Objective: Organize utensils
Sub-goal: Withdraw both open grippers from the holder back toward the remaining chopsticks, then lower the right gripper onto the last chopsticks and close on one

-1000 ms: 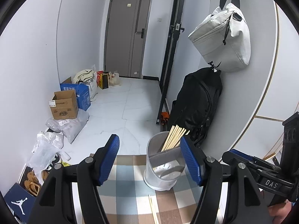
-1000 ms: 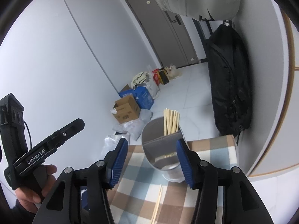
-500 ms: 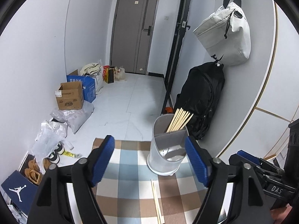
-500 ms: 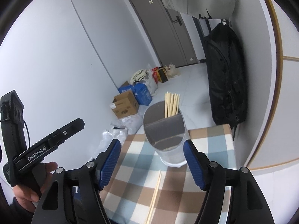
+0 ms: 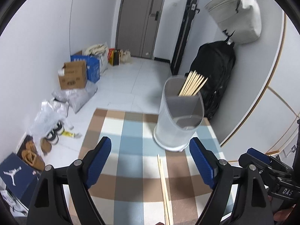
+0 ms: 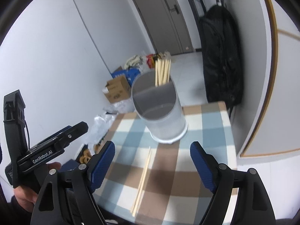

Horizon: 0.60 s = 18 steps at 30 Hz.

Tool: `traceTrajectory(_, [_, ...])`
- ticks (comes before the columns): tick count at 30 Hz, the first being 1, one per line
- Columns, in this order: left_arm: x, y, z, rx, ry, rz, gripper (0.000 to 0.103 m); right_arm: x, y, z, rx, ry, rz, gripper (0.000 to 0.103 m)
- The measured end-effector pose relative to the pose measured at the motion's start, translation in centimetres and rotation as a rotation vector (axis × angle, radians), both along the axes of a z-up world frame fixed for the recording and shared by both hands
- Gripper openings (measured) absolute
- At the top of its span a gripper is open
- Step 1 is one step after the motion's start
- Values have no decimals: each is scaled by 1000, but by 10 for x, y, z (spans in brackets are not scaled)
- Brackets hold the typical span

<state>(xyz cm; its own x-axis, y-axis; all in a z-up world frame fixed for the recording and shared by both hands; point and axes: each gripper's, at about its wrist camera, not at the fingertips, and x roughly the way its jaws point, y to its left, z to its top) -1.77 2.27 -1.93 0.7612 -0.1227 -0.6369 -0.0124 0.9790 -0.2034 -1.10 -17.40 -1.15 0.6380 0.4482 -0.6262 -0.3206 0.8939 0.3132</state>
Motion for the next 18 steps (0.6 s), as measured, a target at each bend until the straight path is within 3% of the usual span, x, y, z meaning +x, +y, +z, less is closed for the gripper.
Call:
traceTrajectory(7, [1,12,-37,-14,81,27,82,6,15,-37,-60,76,30,84])
traceTrajectory(14, [9,22,-49,-5,141,31,82,27,30,-72,-55,202,28,84])
traceTrajectory(18, [7,26,-48,3,140,10,82,37,49,-90,-149,246,54,83])
